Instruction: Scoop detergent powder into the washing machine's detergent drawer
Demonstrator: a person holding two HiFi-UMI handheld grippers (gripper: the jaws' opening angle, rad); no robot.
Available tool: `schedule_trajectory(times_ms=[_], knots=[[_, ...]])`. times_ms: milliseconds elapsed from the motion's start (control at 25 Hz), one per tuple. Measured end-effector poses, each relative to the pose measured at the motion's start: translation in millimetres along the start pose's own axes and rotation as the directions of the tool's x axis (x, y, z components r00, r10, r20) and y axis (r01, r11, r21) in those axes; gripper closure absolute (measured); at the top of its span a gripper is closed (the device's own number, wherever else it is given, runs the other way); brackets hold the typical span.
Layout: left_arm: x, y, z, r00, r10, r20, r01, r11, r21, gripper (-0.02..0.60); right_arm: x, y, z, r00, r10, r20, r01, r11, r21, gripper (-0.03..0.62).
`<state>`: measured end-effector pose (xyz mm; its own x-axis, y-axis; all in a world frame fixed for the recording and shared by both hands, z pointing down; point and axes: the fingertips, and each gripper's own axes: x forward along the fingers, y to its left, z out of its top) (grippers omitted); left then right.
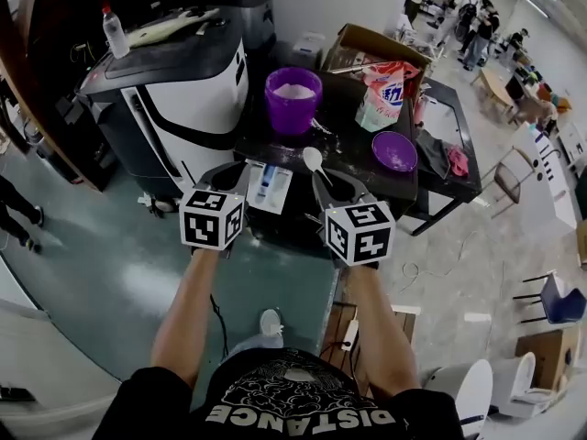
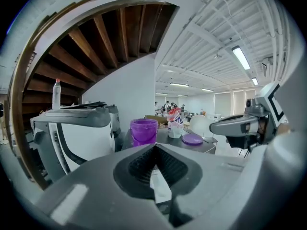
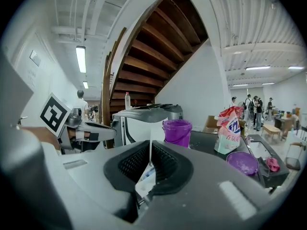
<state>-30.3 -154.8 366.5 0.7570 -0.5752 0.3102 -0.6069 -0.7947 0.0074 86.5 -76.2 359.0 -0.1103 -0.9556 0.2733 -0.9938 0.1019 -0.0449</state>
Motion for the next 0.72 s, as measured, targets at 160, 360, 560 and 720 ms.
schedule_trajectory(times_ms=[160,360,560,720], knots=[[19,23,6,1.000,-0.018,-0.001,0.018,1.000,-0.006,0.581,29,-1,9,1.000,-0.005,-0.010,0.005,1.000,-0.004,0.557],[38,43,13,0.999,-0.039,0.002,0.039,0.999,-0.004,0.581,56,-3,18,1.000,-0.017,-0.017,0.017,1.000,-0.007,0.557],[51,59,15,0.999,-0.045,-0.002,0.045,0.999,-0.010,0.581,76,-5,19,0.999,-0.019,-0.029,0.019,1.000,-0.006,0.557],[61,68,16,0.999,-0.048,0.001,0.048,0.999,-0.013,0.581,88,-9,21,0.999,-0.021,-0.033,0.021,1.000,-0.015,0.557]])
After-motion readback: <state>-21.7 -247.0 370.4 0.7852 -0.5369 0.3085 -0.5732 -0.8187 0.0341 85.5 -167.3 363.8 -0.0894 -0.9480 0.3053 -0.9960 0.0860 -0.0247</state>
